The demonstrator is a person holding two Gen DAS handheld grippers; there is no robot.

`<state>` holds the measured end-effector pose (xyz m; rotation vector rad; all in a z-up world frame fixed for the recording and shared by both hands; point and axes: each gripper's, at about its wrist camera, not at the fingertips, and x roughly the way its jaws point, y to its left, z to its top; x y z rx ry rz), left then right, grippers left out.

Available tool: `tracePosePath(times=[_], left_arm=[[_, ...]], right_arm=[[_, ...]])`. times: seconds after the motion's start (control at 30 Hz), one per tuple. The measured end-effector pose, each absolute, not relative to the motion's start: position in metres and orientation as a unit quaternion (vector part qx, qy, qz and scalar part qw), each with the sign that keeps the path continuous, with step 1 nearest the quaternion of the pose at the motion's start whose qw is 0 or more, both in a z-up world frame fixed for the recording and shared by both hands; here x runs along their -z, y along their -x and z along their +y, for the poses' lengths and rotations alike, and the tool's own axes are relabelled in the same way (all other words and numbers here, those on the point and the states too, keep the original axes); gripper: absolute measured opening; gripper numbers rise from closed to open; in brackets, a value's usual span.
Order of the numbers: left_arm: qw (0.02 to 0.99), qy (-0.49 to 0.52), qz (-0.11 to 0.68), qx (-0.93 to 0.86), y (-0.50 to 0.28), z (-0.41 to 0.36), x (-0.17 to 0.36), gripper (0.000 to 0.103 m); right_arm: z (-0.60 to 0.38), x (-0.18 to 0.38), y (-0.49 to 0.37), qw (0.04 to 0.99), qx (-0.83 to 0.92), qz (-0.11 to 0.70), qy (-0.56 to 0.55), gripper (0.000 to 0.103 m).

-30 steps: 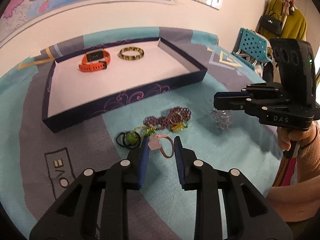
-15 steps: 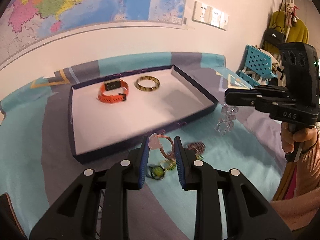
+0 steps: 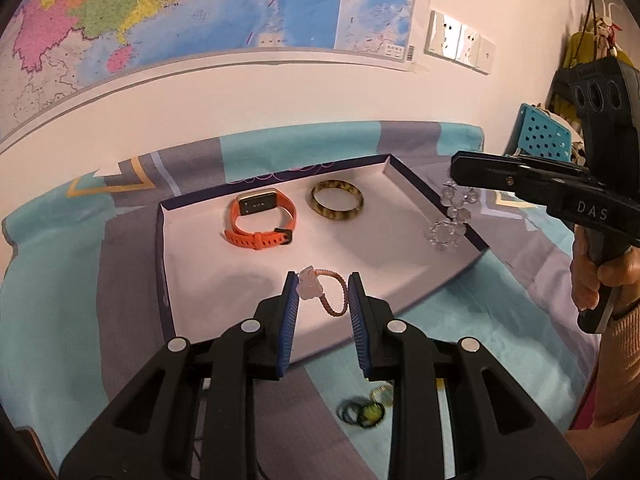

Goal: Organize jewelry
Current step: 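Lower the pink ring and crystal bracelet into the box and release both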

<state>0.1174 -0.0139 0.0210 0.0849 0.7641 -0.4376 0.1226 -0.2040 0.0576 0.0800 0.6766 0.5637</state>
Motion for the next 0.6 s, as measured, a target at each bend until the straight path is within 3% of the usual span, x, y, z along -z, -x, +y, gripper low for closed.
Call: tracePosePath(times=[0.6], left_arm=[[0.893, -0.039, 0.409, 0.182, -0.169, -0.016, 0.008, 0.025]], right_arm=[[-0.184, -0.02, -0.179, 0.885, -0.269, 0.374, -0.066, 0.008]])
